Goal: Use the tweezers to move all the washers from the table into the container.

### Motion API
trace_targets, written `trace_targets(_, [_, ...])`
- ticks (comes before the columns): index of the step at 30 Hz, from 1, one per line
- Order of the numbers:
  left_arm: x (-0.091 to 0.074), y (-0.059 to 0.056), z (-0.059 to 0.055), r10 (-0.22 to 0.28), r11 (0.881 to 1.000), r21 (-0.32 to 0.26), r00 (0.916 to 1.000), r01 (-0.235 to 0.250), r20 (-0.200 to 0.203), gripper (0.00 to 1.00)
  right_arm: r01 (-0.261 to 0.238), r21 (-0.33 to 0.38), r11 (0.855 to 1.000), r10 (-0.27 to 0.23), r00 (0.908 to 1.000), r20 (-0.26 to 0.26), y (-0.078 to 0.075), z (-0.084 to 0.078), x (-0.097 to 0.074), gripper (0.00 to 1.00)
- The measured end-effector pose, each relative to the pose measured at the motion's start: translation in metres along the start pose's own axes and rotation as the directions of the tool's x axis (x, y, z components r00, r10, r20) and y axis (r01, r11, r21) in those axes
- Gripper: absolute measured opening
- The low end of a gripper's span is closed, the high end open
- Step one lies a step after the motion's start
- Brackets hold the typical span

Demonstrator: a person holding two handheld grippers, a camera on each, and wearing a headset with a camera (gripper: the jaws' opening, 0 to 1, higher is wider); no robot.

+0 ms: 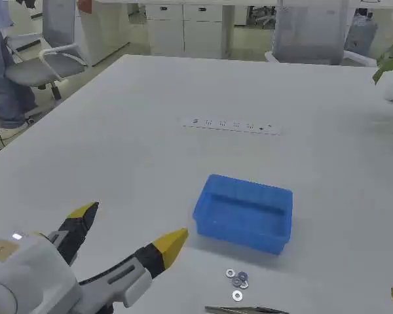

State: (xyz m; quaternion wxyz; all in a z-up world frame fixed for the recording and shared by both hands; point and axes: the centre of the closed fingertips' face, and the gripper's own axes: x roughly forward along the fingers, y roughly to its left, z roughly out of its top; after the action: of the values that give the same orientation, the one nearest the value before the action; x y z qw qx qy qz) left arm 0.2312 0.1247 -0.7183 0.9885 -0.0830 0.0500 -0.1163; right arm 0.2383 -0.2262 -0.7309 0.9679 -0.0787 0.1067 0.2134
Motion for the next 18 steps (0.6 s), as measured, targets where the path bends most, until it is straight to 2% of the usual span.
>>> trace_targets(6, [0.0000, 0.0002, -0.0012, 0.001, 1.000, 0.001, 1.0000, -0.001, -0.007, 0.93, -0.006, -0.007, 1.000, 0.006, 0.9999, -0.012, 0.0017, -0.0017, 0.0009, 0.82])
trace_targets(9, [-0.0001, 0.0005, -0.0009, 0.002, 1.000, 0.000, 1.0000, -0.002, -0.005, 0.93, -0.009, 0.000, 1.000, 0.009, 1.0000, 0.001, 0.0015, -0.0001, 0.0007, 0.82])
trace_targets(12, [-0.0008, -0.0006, 0.0028, -0.005, 1.000, -0.012, 0.9999, 0.005, 0.016, 0.93, -0.008, 0.002, 1.000, 0.008, 1.0000, -0.004, 0.0011, -0.0015, 0.0008, 0.82])
trace_targets(18, [-0.0003, 0.0000, 0.0013, 0.000, 1.000, -0.010, 1.0000, 0.000, 0.008, 0.93, -0.007, -0.004, 1.000, 0.007, 1.0000, -0.005, 0.0003, -0.0018, 0.0008, 0.82])
